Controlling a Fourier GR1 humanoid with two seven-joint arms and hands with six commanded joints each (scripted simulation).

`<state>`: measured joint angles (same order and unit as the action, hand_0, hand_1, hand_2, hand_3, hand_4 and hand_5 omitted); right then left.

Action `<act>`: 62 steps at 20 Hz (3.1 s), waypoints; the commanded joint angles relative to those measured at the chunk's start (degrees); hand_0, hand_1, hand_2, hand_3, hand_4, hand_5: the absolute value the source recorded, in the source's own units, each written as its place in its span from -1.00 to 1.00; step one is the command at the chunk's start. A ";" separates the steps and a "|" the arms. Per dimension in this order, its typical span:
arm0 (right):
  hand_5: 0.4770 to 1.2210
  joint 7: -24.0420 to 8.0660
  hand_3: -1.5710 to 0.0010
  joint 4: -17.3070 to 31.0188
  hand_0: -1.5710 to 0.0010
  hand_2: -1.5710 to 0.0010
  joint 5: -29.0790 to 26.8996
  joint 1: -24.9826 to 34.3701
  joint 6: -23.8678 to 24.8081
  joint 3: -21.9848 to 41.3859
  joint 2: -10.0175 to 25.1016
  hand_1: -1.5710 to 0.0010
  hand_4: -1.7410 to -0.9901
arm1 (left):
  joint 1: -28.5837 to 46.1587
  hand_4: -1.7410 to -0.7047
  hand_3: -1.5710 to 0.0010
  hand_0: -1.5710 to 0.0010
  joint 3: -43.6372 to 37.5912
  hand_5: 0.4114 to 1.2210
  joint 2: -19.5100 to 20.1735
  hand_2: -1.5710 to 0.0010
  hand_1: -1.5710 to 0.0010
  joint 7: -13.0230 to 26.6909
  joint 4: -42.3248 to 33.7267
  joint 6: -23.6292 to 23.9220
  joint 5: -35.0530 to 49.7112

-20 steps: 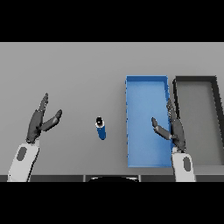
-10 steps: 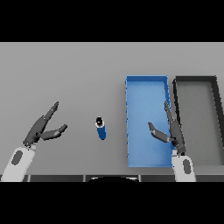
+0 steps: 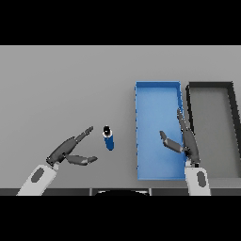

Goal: Pick up the blue pipe and place it into the blue bin.

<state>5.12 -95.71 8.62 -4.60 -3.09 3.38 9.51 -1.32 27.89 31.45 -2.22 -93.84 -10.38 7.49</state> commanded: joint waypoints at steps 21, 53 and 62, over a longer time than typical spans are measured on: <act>-0.52 2.81 1.00 -0.73 1.00 1.00 0.04 -1.83 -0.31 -0.56 0.76 1.00 0.41 | -10.60 0.07 0.84 1.00 3.91 -0.66 -20.34 0.81 0.95 -4.48 18.11 3.36 -4.08; -0.55 4.53 1.00 -10.53 1.00 1.00 10.69 -17.67 12.81 4.26 -9.83 1.00 0.61 | -13.80 -0.47 -1.00 -1.00 2.67 1.00 -28.08 -1.00 -1.00 -1.69 5.02 1.53 -6.61; -0.64 7.92 1.00 -25.51 1.00 0.86 12.43 -41.83 14.29 18.91 -20.37 0.97 0.42 | -13.33 -0.47 -1.00 -1.00 1.74 1.00 -29.37 -1.00 -1.00 -1.19 4.47 -0.74 -7.70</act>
<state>12.96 -120.64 21.13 -46.44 11.11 22.30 -10.87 -14.65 29.63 2.06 -3.38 -89.35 -11.22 -0.27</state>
